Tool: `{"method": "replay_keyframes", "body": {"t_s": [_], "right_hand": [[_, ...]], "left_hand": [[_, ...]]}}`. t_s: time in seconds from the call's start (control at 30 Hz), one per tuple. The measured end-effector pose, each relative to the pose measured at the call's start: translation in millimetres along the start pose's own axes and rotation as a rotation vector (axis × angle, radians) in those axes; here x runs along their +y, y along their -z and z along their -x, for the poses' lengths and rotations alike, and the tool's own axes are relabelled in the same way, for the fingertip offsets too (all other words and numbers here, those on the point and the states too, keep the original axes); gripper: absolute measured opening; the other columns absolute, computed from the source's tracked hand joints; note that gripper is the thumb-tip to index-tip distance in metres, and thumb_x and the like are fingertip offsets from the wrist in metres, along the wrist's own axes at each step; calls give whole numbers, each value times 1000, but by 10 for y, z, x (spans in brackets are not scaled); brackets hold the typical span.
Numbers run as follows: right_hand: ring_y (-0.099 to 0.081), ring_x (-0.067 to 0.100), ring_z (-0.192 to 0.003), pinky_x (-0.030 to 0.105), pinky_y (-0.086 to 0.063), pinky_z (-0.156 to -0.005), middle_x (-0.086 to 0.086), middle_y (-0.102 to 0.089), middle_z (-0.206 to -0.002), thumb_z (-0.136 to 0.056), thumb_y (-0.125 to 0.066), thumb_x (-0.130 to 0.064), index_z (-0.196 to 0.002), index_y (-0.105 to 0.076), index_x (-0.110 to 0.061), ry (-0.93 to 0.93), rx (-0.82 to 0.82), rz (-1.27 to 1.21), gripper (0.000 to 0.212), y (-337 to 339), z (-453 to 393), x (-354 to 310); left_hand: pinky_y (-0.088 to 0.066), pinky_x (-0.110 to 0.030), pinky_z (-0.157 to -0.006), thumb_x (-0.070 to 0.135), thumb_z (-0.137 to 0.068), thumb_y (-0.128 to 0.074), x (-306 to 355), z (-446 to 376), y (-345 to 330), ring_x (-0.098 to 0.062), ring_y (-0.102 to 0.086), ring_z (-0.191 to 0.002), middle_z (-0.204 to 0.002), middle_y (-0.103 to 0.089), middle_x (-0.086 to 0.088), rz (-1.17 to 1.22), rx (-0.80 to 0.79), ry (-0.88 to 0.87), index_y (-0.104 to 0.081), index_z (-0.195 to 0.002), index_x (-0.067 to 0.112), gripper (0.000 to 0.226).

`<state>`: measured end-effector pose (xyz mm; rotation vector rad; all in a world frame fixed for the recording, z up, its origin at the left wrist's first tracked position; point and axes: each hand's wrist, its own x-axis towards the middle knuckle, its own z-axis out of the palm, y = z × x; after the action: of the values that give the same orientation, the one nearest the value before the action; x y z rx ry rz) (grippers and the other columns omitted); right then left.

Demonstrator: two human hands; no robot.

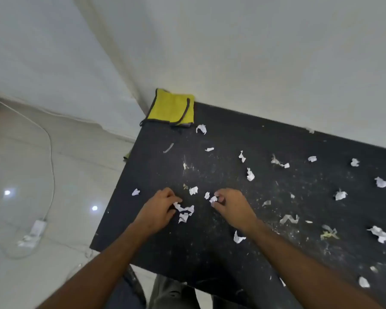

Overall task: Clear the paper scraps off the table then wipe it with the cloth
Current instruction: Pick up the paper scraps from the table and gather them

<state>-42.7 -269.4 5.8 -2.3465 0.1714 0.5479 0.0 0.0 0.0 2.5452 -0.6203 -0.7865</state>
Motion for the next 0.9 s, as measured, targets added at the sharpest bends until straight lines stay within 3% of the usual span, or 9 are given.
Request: {"method": "replay_keyframes", "body": {"t_s": [0.07,0.13,0.2,0.33,0.47,0.57,0.7,0.8,0.9], "right_hand": [[-57,21,-77,36,-47,-70,1,-60,-82,-89,-74,-34,-82,-60,-17,-39,48,18,22,-149,-68,-11],[-59,23,-83,37,-49,-72,3,-62,-91,-90,-73,-37,-95,-65,-15,-124,87,51,24,-264,-80,-67],[-62,27,-87,40,-52,-76,5,-62,-97,-95,-66,-32,-104,-65,-11,-165,114,84,23,-361,-75,-103],[-60,27,-80,42,-52,-72,7,-59,-95,-95,-57,-16,-95,-61,-10,-189,172,74,8,-398,-32,-124],[-55,14,-74,29,-45,-65,-2,-57,-91,-92,-57,-10,-85,-56,-16,-224,203,-51,8,-335,16,-133],[-54,11,-68,25,-41,-59,-4,-59,-81,-89,-55,-7,-86,-57,-16,-249,203,-148,10,-308,-6,-157],[-55,9,-80,18,-39,-66,-4,-57,-94,-95,-45,-3,-91,-63,-12,-200,197,-173,21,-311,-70,-237],[-57,20,-77,28,-45,-66,5,-57,-88,-97,-40,-3,-72,-62,-5,-232,188,-164,33,-333,-126,-252],[-59,27,-75,40,-50,-64,8,-60,-83,-96,-41,-4,-71,-58,-1,-281,227,-183,31,-359,-171,-251]], "left_hand": [[-48,-34,-95,23,-94,-65,-77,-66,-22,-19,-52,-109,-124,-52,2,-64,-25,-66,-66,-131,23,37],[-46,-32,-91,26,-96,-63,-110,-100,-24,-19,-51,-106,-122,-51,2,-77,-49,-80,-66,-128,23,32],[-46,-32,-87,29,-97,-61,-133,-134,-59,-18,-50,-104,-120,-51,2,-76,-27,-118,-67,-122,23,26],[-46,-30,-80,29,-99,-58,-138,-163,-56,-14,-48,-101,-115,-50,5,-55,-30,-145,-66,-107,20,15],[-47,-30,-72,16,-90,-57,-147,-166,-1,-9,-52,-78,-92,-54,10,100,37,-80,-58,-88,20,4],[-46,-28,-69,12,-89,-57,-196,-141,41,-5,-56,-71,-88,-64,10,200,80,-2,-70,-98,18,17],[-50,-20,-85,0,-93,-51,-274,-75,119,-4,-66,-90,-111,-70,8,283,120,34,-69,-130,19,45],[-44,-14,-85,-1,-99,-45,-359,-28,162,0,-60,-92,-105,-64,4,264,139,66,-76,-108,17,38],[-45,-20,-82,8,-103,-45,-427,10,192,-6,-58,-90,-104,-57,-1,277,190,116,-65,-95,18,23]]}}
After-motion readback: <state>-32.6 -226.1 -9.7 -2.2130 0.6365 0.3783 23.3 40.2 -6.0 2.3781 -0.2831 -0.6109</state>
